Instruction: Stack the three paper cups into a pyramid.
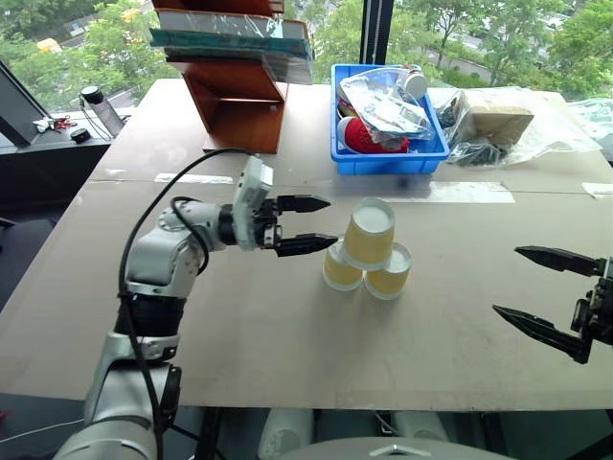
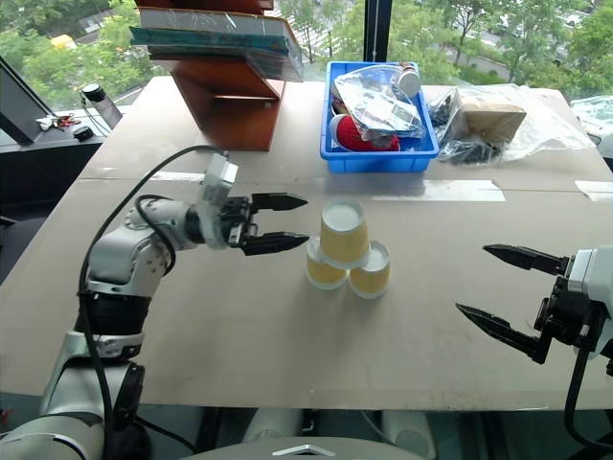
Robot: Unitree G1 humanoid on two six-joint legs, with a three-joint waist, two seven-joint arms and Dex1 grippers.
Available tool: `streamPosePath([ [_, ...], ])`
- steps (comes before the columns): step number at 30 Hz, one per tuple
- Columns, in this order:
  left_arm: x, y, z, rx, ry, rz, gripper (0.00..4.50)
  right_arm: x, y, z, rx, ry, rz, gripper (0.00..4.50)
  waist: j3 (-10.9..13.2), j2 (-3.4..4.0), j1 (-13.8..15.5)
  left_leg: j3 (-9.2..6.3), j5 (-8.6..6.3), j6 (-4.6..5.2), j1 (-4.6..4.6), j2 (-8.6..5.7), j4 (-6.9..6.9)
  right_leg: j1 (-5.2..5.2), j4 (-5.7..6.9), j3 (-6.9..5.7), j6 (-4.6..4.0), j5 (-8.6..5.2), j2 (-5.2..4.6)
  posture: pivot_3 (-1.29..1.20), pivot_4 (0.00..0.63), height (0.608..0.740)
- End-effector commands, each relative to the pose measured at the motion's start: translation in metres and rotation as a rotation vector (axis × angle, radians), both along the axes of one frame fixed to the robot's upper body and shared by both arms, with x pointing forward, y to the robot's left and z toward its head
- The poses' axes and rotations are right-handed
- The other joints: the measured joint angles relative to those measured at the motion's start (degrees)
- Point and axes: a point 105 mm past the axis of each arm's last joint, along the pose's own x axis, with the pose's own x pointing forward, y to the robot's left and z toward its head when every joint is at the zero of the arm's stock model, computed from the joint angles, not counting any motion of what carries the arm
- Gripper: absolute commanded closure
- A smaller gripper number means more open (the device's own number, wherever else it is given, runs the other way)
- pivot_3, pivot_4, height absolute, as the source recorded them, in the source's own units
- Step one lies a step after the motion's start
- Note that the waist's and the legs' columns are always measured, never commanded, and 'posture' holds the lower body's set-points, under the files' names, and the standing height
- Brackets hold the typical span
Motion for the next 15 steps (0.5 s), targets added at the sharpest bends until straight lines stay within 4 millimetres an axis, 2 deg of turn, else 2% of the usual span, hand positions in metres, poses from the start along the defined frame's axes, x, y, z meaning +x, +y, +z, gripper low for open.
streamPosePath([
  [1,-0.007,0.018,0.001,-0.016,-0.022,0.112,0.10,-0.004,-0.003,-0.005,0.007,-0.005,-0.017,0.00,0.00,0.00,0.19,0.02,0.00,0.00,0.00,0.00,0.01,0.00,0.00,0.01,0.00,0.00,-0.01,0.00,0.150,0.740],
  [4,-0.011,0.037,-0.019,0.032,-0.006,0.230,0.10,-0.009,-0.010,-0.014,0.020,0.021,-0.065,0.00,-0.01,0.00,0.29,0.01,0.00,0.00,-0.02,0.00,0.00,0.01,-0.02,-0.03,0.00,0.00,-0.05,0.00,0.150,0.740],
  [9,-0.032,0.065,-0.054,0.089,0.054,0.366,0.10,-0.026,-0.025,-0.032,0.042,0.071,-0.183,0.00,-0.01,0.01,0.25,0.02,0.00,0.00,0.03,0.04,-0.05,0.00,-0.01,-0.02,-0.02,-0.01,-0.06,0.00,0.150,0.740],
  [15,-0.050,0.079,-0.073,0.134,0.085,0.468,0.10,-0.042,-0.039,-0.047,0.057,0.104,-0.304,0.00,-0.04,0.03,0.25,0.10,-0.01,-0.01,0.09,0.06,-0.06,0.02,-0.01,0.03,-0.23,-0.13,-0.14,0.00,0.150,0.740],
])
